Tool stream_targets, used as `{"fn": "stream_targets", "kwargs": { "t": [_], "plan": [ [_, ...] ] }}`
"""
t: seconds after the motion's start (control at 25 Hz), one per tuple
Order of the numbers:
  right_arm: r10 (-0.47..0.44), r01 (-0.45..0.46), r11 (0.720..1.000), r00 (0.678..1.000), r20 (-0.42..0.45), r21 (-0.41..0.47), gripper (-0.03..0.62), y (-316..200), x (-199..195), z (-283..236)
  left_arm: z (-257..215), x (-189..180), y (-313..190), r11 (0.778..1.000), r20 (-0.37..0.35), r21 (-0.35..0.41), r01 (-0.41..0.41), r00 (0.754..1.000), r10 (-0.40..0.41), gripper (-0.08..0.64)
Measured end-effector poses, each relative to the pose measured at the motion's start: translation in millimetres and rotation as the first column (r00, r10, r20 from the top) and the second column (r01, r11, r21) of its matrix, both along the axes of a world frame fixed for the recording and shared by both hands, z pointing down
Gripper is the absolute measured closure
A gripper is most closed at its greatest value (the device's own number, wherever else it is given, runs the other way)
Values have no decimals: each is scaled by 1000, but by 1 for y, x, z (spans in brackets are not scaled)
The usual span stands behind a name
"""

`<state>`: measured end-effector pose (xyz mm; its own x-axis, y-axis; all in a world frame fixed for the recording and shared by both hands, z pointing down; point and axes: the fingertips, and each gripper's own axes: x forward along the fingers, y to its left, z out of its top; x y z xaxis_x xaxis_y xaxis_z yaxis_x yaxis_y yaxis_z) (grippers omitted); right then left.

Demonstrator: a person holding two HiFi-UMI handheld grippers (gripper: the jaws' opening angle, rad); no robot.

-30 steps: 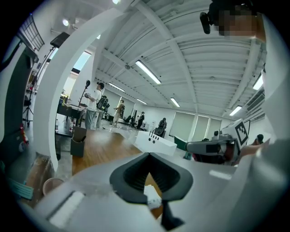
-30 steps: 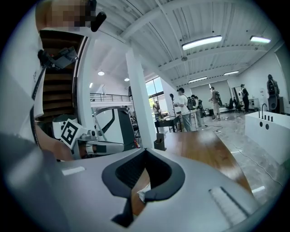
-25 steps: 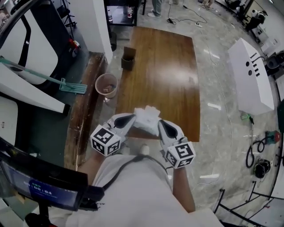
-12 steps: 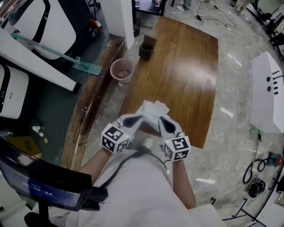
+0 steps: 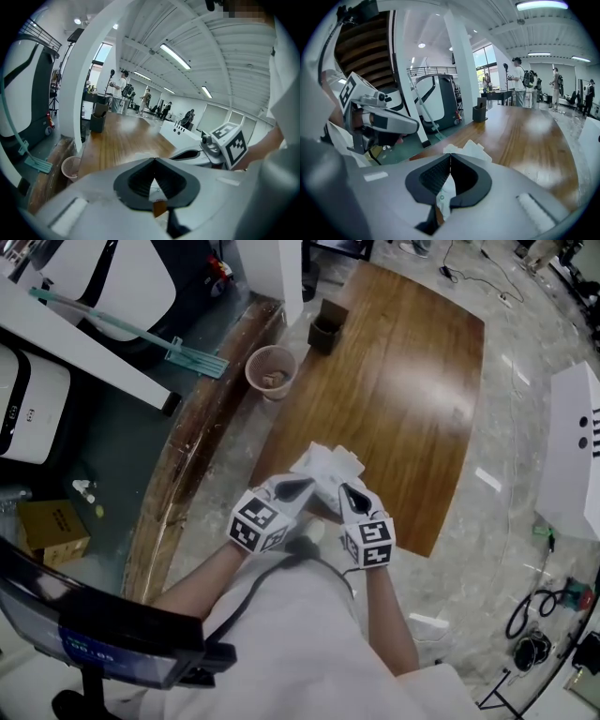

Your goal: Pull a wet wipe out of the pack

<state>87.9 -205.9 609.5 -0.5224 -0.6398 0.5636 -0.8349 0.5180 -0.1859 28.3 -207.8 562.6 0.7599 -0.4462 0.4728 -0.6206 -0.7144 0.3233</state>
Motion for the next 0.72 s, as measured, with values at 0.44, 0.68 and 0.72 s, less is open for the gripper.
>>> {"fn": "stream_targets", "kwargs": {
  "t": [0.44, 0.68, 0.72],
  "plan": [
    [-67, 59, 994, 994, -91, -88, 514, -11, -3, 43, 18, -3, 4, 999, 41, -41, 31, 999, -30, 557],
    [-116, 98, 987, 983, -142, -127, 505, -17, -8, 58, 15, -7, 1, 998, 47, -34, 50, 998, -48, 558],
    [-126, 106, 985, 980, -154, -135, 505, -17, -10, 60, 14, -8, 1, 998, 47, -33, 52, 998, -50, 558]
  ]
}}
